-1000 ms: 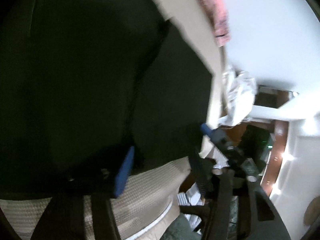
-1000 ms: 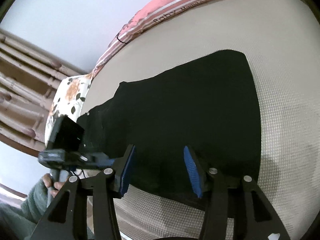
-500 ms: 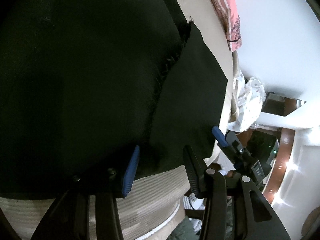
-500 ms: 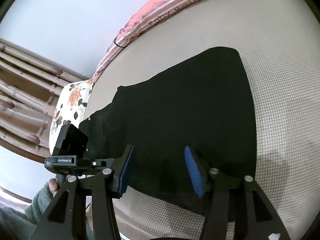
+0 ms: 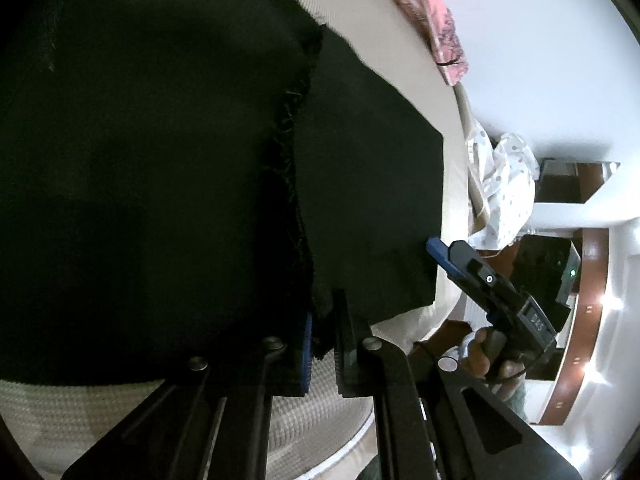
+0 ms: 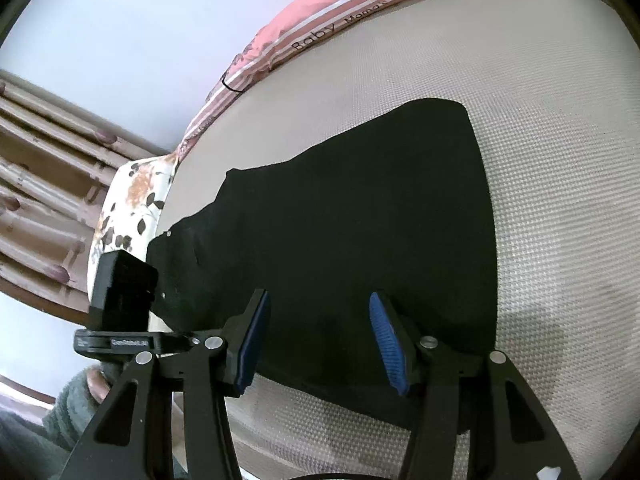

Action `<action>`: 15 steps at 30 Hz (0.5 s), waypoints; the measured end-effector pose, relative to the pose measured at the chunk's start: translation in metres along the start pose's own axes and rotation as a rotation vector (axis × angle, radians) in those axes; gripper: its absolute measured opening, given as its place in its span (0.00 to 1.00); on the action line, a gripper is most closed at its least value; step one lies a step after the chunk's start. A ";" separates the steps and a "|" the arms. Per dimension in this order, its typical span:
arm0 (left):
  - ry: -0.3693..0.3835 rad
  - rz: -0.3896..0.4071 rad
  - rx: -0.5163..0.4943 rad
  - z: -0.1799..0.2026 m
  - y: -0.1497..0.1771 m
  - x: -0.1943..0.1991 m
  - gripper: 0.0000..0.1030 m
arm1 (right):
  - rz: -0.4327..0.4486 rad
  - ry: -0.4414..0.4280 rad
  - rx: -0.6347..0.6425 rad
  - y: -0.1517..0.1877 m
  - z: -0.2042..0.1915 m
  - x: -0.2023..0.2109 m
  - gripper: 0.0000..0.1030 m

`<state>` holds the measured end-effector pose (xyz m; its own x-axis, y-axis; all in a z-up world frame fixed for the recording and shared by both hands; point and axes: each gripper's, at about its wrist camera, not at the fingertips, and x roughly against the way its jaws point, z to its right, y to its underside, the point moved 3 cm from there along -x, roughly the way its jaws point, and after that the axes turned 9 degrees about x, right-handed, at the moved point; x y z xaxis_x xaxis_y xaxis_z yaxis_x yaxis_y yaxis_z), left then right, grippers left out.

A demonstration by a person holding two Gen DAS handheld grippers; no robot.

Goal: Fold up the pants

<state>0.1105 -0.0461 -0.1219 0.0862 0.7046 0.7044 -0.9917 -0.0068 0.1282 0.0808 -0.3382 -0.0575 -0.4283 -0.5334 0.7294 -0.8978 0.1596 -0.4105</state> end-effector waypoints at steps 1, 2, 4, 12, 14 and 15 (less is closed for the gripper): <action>-0.012 0.011 -0.012 -0.001 0.001 0.003 0.08 | -0.004 0.001 0.008 0.001 -0.001 0.000 0.48; -0.021 0.018 -0.020 -0.002 0.001 0.004 0.08 | -0.010 0.004 0.014 0.002 -0.001 0.000 0.49; -0.043 0.023 -0.019 -0.009 0.001 0.003 0.08 | -0.026 0.009 0.021 0.005 0.000 -0.004 0.50; -0.160 0.059 -0.143 0.005 0.005 0.003 0.17 | -0.097 0.074 0.064 0.013 -0.001 -0.023 0.50; -0.247 0.130 -0.226 0.014 0.007 0.013 0.21 | -0.070 0.068 0.083 0.008 -0.005 -0.016 0.50; -0.280 0.167 -0.265 0.018 0.007 0.018 0.21 | -0.050 0.084 0.100 0.004 -0.006 -0.013 0.50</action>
<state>0.1066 -0.0459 -0.0960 -0.0921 0.4886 0.8676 -0.9812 0.1039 -0.1626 0.0818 -0.3253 -0.0651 -0.3942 -0.4662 0.7920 -0.9053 0.0484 -0.4221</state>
